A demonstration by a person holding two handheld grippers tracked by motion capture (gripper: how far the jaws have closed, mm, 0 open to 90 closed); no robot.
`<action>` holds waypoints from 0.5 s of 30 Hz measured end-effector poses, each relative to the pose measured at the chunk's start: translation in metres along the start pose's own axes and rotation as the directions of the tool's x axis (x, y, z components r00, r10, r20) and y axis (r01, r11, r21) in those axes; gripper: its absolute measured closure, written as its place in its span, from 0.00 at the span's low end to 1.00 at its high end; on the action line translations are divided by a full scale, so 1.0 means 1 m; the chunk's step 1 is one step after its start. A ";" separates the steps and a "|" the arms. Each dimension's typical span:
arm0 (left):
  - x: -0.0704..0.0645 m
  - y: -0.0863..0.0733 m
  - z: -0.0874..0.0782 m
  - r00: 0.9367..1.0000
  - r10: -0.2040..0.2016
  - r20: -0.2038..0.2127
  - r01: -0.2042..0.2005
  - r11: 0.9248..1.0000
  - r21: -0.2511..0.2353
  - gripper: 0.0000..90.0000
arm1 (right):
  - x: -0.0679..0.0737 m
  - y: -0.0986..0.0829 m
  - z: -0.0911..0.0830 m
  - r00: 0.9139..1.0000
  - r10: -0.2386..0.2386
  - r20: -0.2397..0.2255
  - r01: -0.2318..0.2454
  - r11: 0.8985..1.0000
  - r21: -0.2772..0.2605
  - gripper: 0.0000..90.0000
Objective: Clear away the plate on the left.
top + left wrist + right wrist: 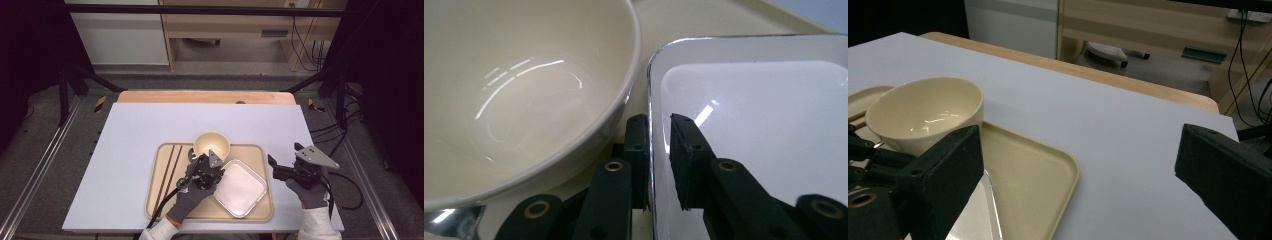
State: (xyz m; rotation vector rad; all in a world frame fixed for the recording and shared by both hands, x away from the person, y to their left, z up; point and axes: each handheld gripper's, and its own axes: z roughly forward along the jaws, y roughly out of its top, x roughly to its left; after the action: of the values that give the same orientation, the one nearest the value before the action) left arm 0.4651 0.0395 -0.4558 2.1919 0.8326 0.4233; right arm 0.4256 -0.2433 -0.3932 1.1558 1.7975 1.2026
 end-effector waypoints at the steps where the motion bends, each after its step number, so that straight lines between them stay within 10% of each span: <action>1: -0.001 0.001 -0.004 1.000 -0.001 -0.001 0.001 1.000 -0.012 0.85 | 0.000 0.000 0.000 1.000 0.000 0.000 0.000 1.000 0.000 0.06; 9: 0.009 0.006 -0.046 0.998 0.028 0.052 -0.020 0.991 -0.135 0.69 | 0.001 0.000 0.001 1.000 -0.004 0.001 0.004 1.000 0.002 0.06; 15: 0.023 0.001 -0.071 0.998 0.055 0.018 -0.051 0.982 -0.182 0.52 | 0.001 -0.001 0.001 1.000 0.000 0.002 0.000 1.000 0.006 0.06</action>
State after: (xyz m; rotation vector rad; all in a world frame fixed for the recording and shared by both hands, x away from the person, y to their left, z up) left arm 0.4455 0.0914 -0.4064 2.0498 0.6964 0.4800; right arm 0.4264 -0.2424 -0.3945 1.1602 1.8012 1.1962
